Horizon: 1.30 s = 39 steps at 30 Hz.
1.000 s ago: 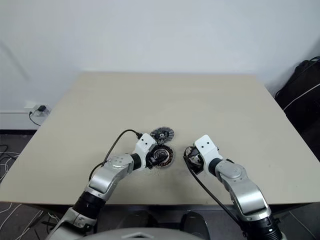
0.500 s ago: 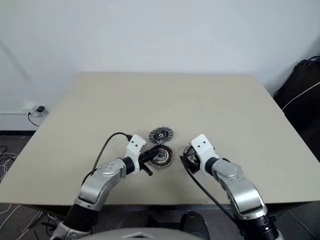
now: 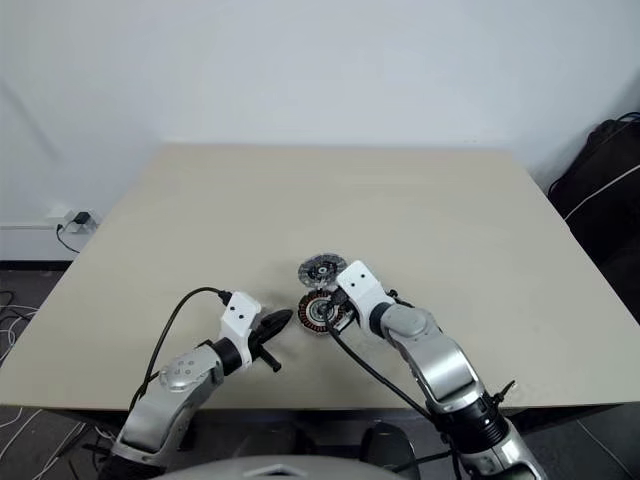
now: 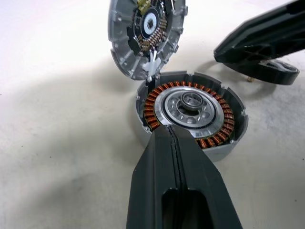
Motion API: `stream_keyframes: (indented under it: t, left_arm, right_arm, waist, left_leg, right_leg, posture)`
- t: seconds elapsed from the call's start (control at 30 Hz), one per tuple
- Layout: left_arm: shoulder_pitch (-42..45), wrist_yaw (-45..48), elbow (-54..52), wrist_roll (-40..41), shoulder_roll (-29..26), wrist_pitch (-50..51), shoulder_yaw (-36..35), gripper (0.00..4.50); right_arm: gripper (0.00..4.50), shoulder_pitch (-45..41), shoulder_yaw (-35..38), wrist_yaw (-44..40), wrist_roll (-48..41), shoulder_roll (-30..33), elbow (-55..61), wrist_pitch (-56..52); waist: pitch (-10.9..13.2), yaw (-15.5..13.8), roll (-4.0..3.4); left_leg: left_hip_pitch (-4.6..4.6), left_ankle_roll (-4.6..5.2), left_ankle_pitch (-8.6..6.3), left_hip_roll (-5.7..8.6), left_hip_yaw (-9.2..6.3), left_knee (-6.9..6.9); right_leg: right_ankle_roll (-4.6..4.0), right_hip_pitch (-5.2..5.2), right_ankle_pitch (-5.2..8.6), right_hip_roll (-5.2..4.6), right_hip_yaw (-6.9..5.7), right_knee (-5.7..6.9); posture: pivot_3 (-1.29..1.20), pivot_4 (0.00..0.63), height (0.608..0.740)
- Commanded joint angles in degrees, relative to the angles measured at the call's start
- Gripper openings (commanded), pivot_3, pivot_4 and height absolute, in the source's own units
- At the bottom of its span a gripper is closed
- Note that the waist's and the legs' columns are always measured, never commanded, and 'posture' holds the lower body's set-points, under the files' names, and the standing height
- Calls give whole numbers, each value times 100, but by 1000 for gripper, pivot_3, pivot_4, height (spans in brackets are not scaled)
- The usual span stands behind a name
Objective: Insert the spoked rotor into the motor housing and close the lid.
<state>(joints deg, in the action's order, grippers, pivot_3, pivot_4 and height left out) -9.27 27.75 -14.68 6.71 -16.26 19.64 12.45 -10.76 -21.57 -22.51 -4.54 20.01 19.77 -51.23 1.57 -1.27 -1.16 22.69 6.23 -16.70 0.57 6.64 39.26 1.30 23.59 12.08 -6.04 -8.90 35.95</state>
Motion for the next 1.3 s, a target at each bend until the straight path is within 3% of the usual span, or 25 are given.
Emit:
stream_keyframes:
  t: [0.03,1.3]
  left_arm:
    - [12,-82,-236,-64,24,-201,31,0]
    - [55,-223,-64,-75,75,-190,114,0]
  right_arm:
    - [58,-217,-142,-32,102,-1,-67,-68]
    - [58,-569,-265,10,261,-657,-936,544]
  waist:
    - [0,10,0]
    - [5,56,-9]
  left_leg:
    - [0,0,0,0,0,-1]
    - [0,-10,5,-2,2,-9]
  right_leg:
    - [0,1,0,0,0,0]
    - [-1,5,1,8,0,2]
  posture:
    - [0,0,740]
    - [0,0,740]
